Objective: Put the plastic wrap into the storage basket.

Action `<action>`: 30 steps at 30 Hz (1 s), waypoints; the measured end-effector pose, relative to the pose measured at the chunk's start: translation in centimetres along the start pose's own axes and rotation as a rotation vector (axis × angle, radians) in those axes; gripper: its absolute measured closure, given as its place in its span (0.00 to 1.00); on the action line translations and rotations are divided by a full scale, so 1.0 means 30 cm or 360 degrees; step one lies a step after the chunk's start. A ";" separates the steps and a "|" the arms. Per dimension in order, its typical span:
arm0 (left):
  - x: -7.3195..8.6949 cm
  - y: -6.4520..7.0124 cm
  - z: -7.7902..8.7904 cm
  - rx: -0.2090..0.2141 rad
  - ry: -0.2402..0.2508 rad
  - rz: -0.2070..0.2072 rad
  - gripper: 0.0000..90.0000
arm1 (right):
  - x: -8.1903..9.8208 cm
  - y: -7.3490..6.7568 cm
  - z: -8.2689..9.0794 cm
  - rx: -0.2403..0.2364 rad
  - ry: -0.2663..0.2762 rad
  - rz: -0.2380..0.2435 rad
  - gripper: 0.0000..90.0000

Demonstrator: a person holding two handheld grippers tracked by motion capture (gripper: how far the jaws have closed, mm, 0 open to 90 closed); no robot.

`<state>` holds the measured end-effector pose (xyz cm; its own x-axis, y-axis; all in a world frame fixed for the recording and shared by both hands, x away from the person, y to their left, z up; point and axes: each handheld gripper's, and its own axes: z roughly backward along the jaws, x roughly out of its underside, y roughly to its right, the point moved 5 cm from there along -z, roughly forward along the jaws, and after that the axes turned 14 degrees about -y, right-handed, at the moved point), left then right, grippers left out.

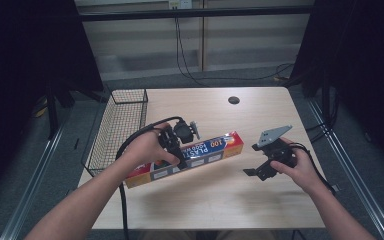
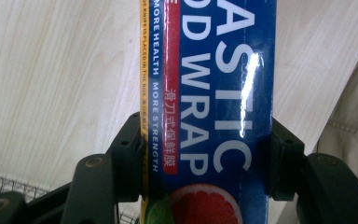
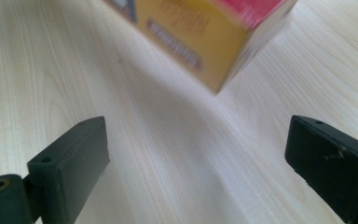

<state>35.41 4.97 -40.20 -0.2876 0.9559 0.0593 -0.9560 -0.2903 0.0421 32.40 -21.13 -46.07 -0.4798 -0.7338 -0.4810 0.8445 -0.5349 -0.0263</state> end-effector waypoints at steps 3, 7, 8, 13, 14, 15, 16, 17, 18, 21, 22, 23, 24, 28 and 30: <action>0.017 -0.019 0.013 0.0028 0.0016 0.0085 0.49 | 0.002 -0.004 -0.003 0.0018 -0.0002 -0.0012 0.07; 0.026 -0.033 0.015 0.0023 0.0018 0.0141 0.49 | -0.002 -0.004 -0.002 0.0008 0.0032 -0.0037 0.07; 0.032 -0.045 0.017 0.0008 0.0016 0.0168 0.49 | -0.002 -0.005 0.000 0.0003 0.0034 -0.0040 0.07; 0.047 -0.073 0.016 0.0011 0.0058 0.0310 0.49 | 0.002 -0.009 -0.003 -0.0008 0.0035 -0.0046 0.07; 0.052 -0.083 0.019 0.0009 0.0053 0.0311 0.49 | 0.004 -0.010 -0.004 -0.0003 0.0033 -0.0053 0.07; 0.055 -0.091 0.018 -0.0006 0.0061 0.0319 0.49 | 0.005 -0.011 -0.007 -0.0024 0.0041 -0.0053 0.07; 0.059 -0.093 0.018 -0.0001 0.0061 0.0349 0.49 | 0.007 -0.010 -0.007 -0.0013 0.0036 -0.0054 0.07; 0.064 -0.098 0.018 -0.0004 0.0049 0.0359 0.49 | 0.009 -0.010 -0.007 -0.0012 0.0038 -0.0060 0.07; 0.064 -0.098 0.018 -0.0004 0.0049 0.0359 0.49 | 0.011 -0.010 -0.009 -0.0022 0.0047 -0.0064 0.07; 0.075 -0.112 0.022 0.0002 0.0057 0.0418 0.49 | 0.015 -0.008 -0.012 -0.0006 0.0039 -0.0069 0.07; 0.084 -0.124 0.026 0.0011 0.0052 0.0450 0.49 | 0.017 -0.009 -0.015 -0.0019 0.0037 -0.0069 0.07; 0.084 -0.124 0.026 0.0011 0.0052 0.0450 0.49 | 0.017 -0.009 -0.015 -0.0019 0.0037 -0.0069 0.07; 0.087 -0.128 0.027 0.0015 0.0057 0.0470 0.49 | 0.021 -0.009 -0.020 -0.0001 0.0031 -0.0070 0.07; 0.100 -0.148 0.035 -0.0002 0.0068 0.0531 0.49 | 0.029 -0.011 -0.028 -0.0019 0.0031 -0.0079 0.07; 0.106 -0.156 0.037 0.0010 0.0067 0.0567 0.49 | 0.033 -0.009 -0.028 -0.0049 0.0058 -0.0108 0.07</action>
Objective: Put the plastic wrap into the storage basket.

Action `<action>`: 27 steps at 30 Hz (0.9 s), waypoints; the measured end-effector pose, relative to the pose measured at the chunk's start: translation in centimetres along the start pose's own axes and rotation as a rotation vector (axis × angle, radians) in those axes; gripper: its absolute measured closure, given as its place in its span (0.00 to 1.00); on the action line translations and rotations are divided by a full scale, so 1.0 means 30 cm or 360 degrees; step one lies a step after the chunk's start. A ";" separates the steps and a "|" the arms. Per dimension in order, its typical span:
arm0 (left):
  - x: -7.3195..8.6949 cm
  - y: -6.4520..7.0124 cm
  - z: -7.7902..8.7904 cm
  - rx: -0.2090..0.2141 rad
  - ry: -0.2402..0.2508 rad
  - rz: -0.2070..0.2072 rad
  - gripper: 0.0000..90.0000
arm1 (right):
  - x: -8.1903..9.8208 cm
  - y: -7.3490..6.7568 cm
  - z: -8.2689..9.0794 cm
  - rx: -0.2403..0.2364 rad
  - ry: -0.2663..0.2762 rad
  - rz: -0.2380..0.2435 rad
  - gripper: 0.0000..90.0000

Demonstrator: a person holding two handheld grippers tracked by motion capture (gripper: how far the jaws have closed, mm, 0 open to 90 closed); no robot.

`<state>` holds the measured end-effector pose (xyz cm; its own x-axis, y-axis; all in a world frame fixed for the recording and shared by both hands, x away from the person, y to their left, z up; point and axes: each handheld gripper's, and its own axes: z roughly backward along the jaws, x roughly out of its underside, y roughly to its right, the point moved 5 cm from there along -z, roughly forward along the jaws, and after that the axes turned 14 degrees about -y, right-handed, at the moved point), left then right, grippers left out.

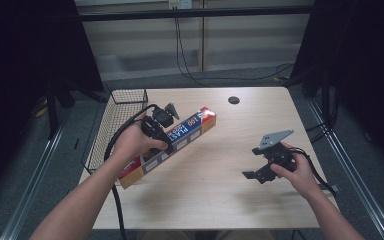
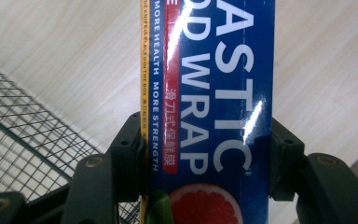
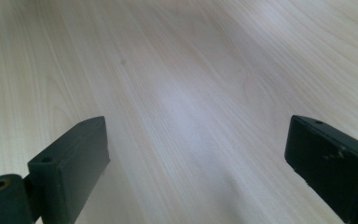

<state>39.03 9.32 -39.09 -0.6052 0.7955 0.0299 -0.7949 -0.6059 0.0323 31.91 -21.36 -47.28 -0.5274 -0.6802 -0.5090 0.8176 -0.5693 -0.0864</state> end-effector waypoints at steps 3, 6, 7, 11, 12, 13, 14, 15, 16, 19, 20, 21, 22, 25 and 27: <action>0.004 -0.014 0.005 -0.0003 0.0012 0.0047 0.49 | 0.006 0.003 0.003 0.0002 -0.0005 -0.0011 0.07; 0.009 -0.025 0.010 0.0002 0.0007 0.0074 0.49 | 0.010 0.006 0.005 0.0009 0.0003 -0.0018 0.07; 0.011 -0.027 0.011 -0.0005 0.0014 0.0091 0.49 | 0.011 0.006 0.004 0.0012 0.0003 -0.0026 0.07; 0.019 -0.039 0.018 0.0008 0.0016 0.0127 0.49 | 0.012 0.005 -0.001 0.0002 0.0004 -0.0024 0.07; 0.021 -0.042 0.021 -0.0003 0.0010 0.0135 0.49 | 0.012 0.006 -0.003 0.0015 -0.0001 -0.0027 0.07; 0.021 -0.044 0.024 -0.0013 0.0015 0.0147 0.49 | 0.012 0.006 -0.003 0.0015 -0.0001 -0.0027 0.07; 0.022 -0.047 0.026 -0.0016 0.0016 0.0148 0.49 | 0.012 0.005 -0.004 0.0005 0.0004 -0.0027 0.07; 0.022 -0.048 0.028 -0.0012 0.0023 0.0155 0.49 | 0.012 0.004 -0.006 -0.0017 0.0011 -0.0028 0.07; 0.022 -0.049 0.032 0.0000 0.0027 0.0170 0.49 | 0.013 0.002 -0.011 -0.0012 -0.0006 -0.0031 0.07; 0.024 -0.056 0.042 0.0010 0.0042 0.0201 0.49 | 0.012 0.004 -0.018 -0.0011 -0.0010 -0.0030 0.07; 0.024 -0.057 0.042 0.0018 0.0057 0.0225 0.49 | 0.012 0.004 -0.019 -0.0001 -0.0018 -0.0031 0.07; 0.024 -0.057 0.042 0.0018 0.0057 0.0225 0.49 | 0.012 0.004 -0.019 -0.0001 -0.0018 -0.0031 0.07; 0.027 -0.064 0.047 0.0019 0.0059 0.0237 0.49 | 0.013 0.004 -0.024 0.0004 -0.0025 -0.0018 0.07; 0.031 -0.072 0.052 0.0021 0.0063 0.0253 0.49 | 0.013 0.001 -0.029 0.0012 -0.0035 -0.0025 0.06; 0.035 -0.079 0.056 0.0028 0.0073 0.0264 0.49 | 0.012 -0.001 -0.031 0.0005 -0.0036 -0.0022 0.06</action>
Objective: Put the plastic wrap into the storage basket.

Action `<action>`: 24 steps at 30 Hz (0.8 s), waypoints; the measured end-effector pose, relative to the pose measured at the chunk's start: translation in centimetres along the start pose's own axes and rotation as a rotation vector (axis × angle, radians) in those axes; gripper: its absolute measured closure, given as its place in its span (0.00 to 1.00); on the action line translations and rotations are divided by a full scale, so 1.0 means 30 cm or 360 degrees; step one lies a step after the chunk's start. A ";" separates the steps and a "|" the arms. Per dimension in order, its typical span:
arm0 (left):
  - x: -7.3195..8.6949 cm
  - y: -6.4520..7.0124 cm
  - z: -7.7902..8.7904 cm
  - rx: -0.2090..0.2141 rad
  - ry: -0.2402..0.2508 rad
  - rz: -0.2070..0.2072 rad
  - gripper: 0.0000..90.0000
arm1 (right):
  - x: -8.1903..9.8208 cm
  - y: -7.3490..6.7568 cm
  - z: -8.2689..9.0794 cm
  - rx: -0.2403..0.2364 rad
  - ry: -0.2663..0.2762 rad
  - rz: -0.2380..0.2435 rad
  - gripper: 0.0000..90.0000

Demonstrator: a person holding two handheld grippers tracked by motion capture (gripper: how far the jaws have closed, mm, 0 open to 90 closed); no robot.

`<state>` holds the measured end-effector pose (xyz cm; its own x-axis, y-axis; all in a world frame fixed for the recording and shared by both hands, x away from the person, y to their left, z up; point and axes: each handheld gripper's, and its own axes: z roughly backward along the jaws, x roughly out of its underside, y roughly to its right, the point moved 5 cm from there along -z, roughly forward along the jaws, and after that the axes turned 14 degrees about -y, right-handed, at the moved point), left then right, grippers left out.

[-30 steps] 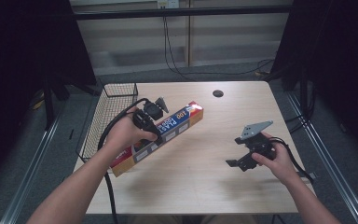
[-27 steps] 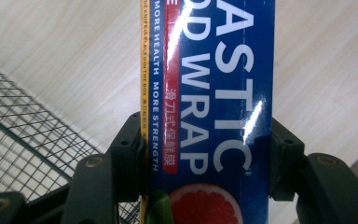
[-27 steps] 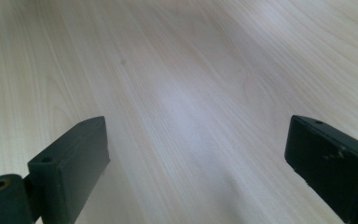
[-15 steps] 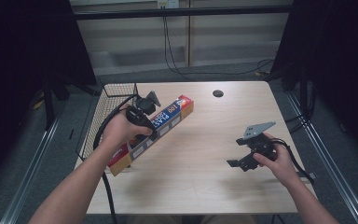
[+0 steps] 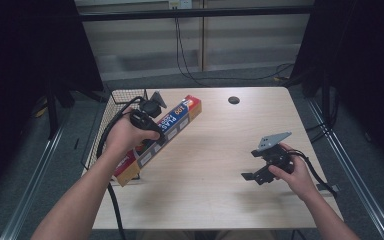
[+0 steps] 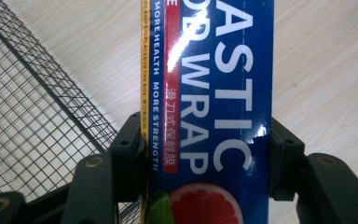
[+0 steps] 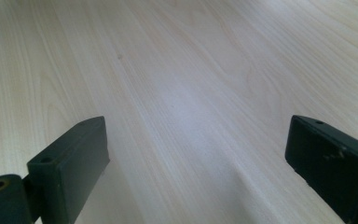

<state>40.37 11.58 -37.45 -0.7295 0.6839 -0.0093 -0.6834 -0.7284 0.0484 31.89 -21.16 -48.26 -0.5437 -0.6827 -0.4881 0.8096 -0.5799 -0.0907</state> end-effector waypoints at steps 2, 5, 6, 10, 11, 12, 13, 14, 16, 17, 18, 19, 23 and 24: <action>0.003 -0.011 0.005 -0.0009 0.0001 0.0018 0.49 | 0.000 0.001 -0.001 0.0006 0.0000 -0.0003 0.06; 0.013 -0.032 0.007 -0.0020 -0.0002 0.0058 0.49 | -0.001 0.001 -0.002 0.0002 0.0002 -0.0003 0.06; 0.013 -0.032 0.007 -0.0020 -0.0002 0.0058 0.49 | -0.001 0.001 -0.002 0.0002 0.0002 -0.0003 0.06; 0.021 -0.052 0.008 -0.0019 -0.0001 0.0100 0.49 | -0.001 0.001 0.001 0.0001 0.0005 -0.0010 0.06; 0.023 -0.058 0.008 -0.0013 -0.0003 0.0116 0.49 | -0.001 0.001 0.001 0.0001 0.0005 -0.0010 0.06; 0.027 -0.070 0.007 -0.0027 0.0001 0.0134 0.49 | -0.001 0.001 0.002 0.0001 0.0024 -0.0012 0.06; 0.027 -0.070 0.007 -0.0027 0.0001 0.0134 0.49 | -0.001 0.001 0.002 0.0001 0.0024 -0.0012 0.06; 0.029 -0.075 0.006 -0.0021 0.0001 0.0149 0.49 | -0.001 0.002 0.003 0.0003 0.0023 -0.0013 0.06; 0.036 -0.091 0.006 -0.0035 -0.0012 0.0172 0.49 | 0.000 0.004 0.008 0.0012 0.0028 -0.0013 0.06; 0.039 -0.096 0.005 -0.0032 -0.0014 0.0183 0.49 | 0.000 0.005 0.009 0.0012 0.0028 -0.0011 0.06; 0.039 -0.096 0.005 -0.0032 -0.0014 0.0183 0.49 | 0.000 0.004 0.010 0.0009 0.0027 -0.0010 0.06; 0.043 -0.101 0.006 -0.0035 -0.0017 0.0205 0.49 | 0.001 0.004 0.010 0.0007 0.0025 -0.0006 0.06; 0.047 -0.112 0.010 -0.0033 -0.0010 0.0237 0.49 | 0.004 0.002 0.009 0.0012 0.0012 -0.0011 0.06; 0.049 -0.117 0.012 -0.0032 -0.0015 0.0233 0.49 | 0.004 0.002 0.009 0.0017 0.0011 -0.0009 0.06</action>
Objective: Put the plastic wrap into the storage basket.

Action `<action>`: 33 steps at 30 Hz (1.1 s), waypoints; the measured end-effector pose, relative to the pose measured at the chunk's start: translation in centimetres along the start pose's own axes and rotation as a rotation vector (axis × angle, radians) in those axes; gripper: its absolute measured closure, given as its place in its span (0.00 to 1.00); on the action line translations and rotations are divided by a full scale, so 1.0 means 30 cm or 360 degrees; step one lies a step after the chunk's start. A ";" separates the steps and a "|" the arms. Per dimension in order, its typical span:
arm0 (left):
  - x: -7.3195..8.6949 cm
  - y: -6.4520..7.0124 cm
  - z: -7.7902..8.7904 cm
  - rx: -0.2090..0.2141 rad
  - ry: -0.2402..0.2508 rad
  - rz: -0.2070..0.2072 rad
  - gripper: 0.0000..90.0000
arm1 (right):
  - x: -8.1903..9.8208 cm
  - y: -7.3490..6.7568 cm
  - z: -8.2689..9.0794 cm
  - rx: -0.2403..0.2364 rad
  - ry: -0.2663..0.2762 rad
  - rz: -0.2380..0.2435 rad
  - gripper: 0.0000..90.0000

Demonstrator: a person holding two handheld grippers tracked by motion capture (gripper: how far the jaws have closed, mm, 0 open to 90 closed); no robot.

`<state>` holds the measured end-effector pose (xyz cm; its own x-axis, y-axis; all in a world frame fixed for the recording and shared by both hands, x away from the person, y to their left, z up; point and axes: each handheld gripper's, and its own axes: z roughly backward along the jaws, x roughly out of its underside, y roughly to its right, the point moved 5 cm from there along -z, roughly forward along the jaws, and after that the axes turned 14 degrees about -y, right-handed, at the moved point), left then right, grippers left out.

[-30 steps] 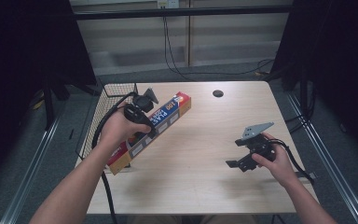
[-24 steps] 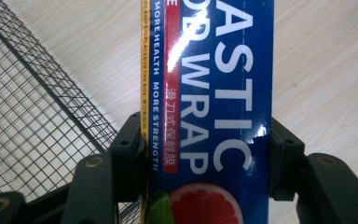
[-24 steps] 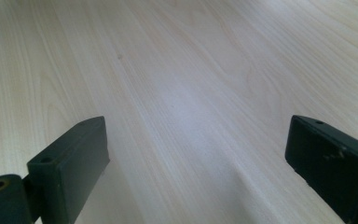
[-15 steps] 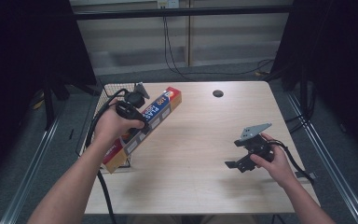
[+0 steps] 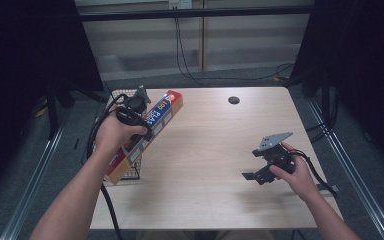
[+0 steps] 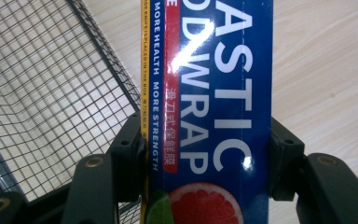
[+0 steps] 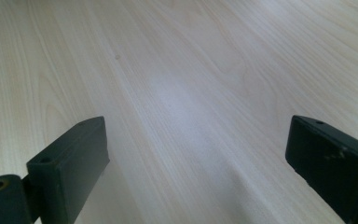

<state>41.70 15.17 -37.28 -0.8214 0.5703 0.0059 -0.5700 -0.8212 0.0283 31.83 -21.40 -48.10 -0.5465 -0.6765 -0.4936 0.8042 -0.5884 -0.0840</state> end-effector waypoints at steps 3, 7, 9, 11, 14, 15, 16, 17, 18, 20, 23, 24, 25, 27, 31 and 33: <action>0.003 -0.005 0.004 -0.0002 0.0009 0.0033 0.49 | 0.000 0.000 0.000 -0.0001 0.0000 0.0000 0.06; 0.004 -0.010 0.009 0.0002 0.0025 0.0058 0.49 | -0.001 0.001 0.002 0.0008 0.0012 0.0006 0.06; 0.003 -0.011 0.011 0.0003 0.0036 0.0068 0.49 | -0.001 0.001 0.002 0.0012 0.0010 0.0011 0.06; 0.003 -0.014 0.012 0.0012 0.0033 0.0077 0.49 | 0.000 0.000 0.001 0.0009 0.0007 0.0012 0.06; 0.003 -0.023 0.013 0.0013 0.0049 0.0098 0.49 | -0.001 0.000 0.002 0.0009 0.0011 0.0012 0.06; 0.003 -0.027 0.014 0.0019 0.0059 0.0134 0.49 | -0.001 0.000 0.002 0.0008 0.0013 0.0013 0.06; 0.003 -0.027 0.014 0.0019 0.0059 0.0134 0.49 | -0.001 0.000 0.002 0.0008 0.0013 0.0013 0.06; 0.004 -0.031 0.015 0.0024 0.0060 0.0139 0.49 | -0.001 0.001 0.002 0.0008 0.0012 0.0015 0.06; 0.003 -0.031 0.014 0.0026 0.0071 0.0156 0.49 | 0.000 0.001 0.003 0.0010 0.0011 0.0014 0.06; 0.006 -0.036 0.017 0.0023 0.0068 0.0166 0.49 | 0.000 0.002 0.005 0.0014 0.0015 0.0012 0.06; 0.008 -0.039 0.015 0.0035 0.0081 0.0192 0.49 | 0.000 0.002 0.006 0.0007 0.0021 0.0011 0.06; 0.009 -0.041 0.015 0.0030 0.0071 0.0190 0.49 | 0.000 0.002 0.006 0.0007 0.0022 0.0010 0.06; 0.010 -0.042 0.015 0.0027 0.0060 0.0189 0.49 | 0.000 0.002 0.007 0.0011 0.0017 0.0009 0.06; 0.011 -0.043 0.013 0.0028 0.0066 0.0200 0.49 | -0.001 0.001 0.006 0.0001 0.0024 0.0013 0.06; 0.015 -0.053 0.010 0.0030 0.0074 0.0230 0.49 | -0.001 0.002 0.008 -0.0003 0.0022 0.0014 0.06; 0.017 -0.059 0.009 0.0025 0.0071 0.0237 0.49 | 0.000 0.002 0.008 -0.0004 0.0021 0.0013 0.06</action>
<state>42.29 16.92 -37.06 -0.8973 0.4403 -0.0333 -0.4414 -0.8961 0.0460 31.83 -21.55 -47.88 -0.5367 -0.6755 -0.5057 0.8094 -0.5815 -0.0821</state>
